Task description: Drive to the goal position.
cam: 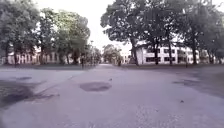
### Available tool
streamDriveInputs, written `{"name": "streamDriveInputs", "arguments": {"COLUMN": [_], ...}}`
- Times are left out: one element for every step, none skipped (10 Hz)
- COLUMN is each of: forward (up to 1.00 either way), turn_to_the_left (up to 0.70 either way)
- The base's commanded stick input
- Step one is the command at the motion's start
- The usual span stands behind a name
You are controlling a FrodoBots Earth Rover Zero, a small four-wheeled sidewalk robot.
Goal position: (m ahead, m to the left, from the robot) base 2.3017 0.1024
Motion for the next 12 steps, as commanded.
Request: {"name": "streamDriveInputs", "arguments": {"forward": [0.45, 0.45, 0.45, 0.45, 0.45, 0.45, 0.45, 0.45, 0.45, 0.45, 0.45, 0.45], "turn_to_the_left": [0.00, 0.00, 0.00, 0.00, 0.00, 0.00, 0.00, 0.00, 0.00, 0.00, 0.00, 0.00]}}
